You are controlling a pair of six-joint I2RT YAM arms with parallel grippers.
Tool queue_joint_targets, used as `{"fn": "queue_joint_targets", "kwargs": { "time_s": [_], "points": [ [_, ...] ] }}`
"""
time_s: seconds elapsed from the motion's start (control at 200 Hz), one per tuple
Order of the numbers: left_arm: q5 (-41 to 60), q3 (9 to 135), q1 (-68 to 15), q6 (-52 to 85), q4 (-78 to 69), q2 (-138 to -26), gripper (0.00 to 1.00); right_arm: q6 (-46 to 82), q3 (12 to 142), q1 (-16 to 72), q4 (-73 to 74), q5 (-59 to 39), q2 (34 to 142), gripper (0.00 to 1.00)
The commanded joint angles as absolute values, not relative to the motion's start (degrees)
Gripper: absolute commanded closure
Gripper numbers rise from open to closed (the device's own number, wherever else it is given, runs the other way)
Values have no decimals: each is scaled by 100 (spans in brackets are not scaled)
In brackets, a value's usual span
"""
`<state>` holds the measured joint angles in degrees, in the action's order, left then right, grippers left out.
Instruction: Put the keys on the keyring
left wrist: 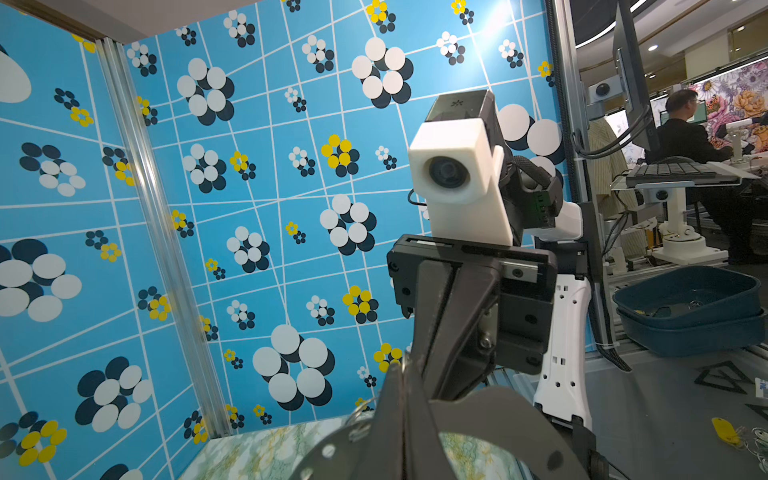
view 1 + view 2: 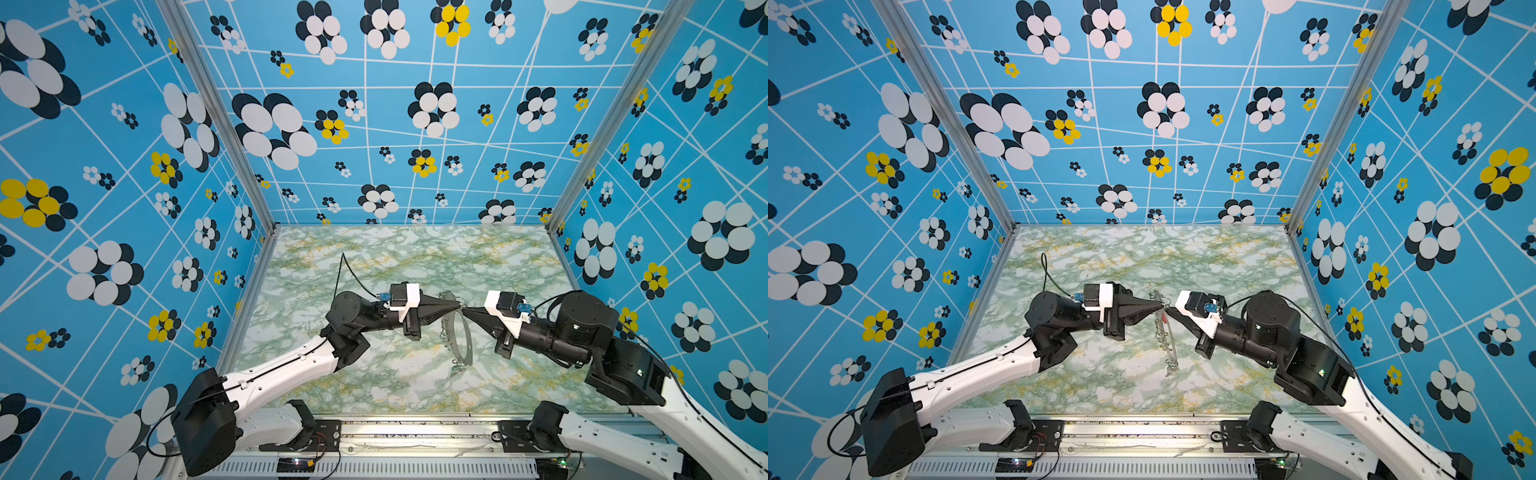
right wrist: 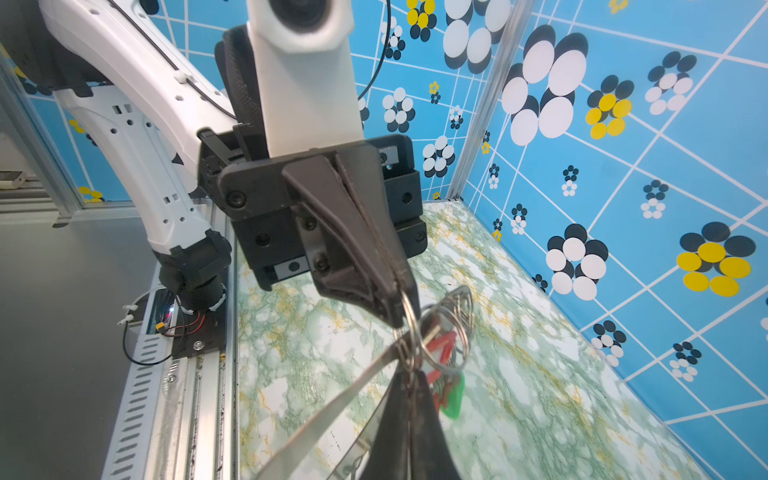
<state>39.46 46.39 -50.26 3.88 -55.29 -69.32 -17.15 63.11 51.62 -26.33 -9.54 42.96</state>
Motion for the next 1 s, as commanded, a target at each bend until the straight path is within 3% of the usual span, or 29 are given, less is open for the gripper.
{"fn": "queue_joint_targets", "kwargs": {
  "time_s": [0.0,0.565,0.635,0.7,0.994],
  "points": [
    [3897,4676,-4991,343,-5708,-6844,100,-1611,6447,5194,-2452,-1331,4356,100],
    [3853,4667,-4979,404,-5902,-6917,100,-1330,6389,5203,-2566,-2360,4629,100],
    [3878,4657,-4952,426,-5891,-6889,100,-1365,6368,5201,-2681,-2129,4472,79],
    [3942,4649,-4915,461,-5880,-6860,100,-1420,6386,5194,-2823,-1829,4314,68],
    [4211,4641,-4843,826,-6130,-6929,100,-1697,6691,5186,-3193,-1320,4068,66]
  ]
}}
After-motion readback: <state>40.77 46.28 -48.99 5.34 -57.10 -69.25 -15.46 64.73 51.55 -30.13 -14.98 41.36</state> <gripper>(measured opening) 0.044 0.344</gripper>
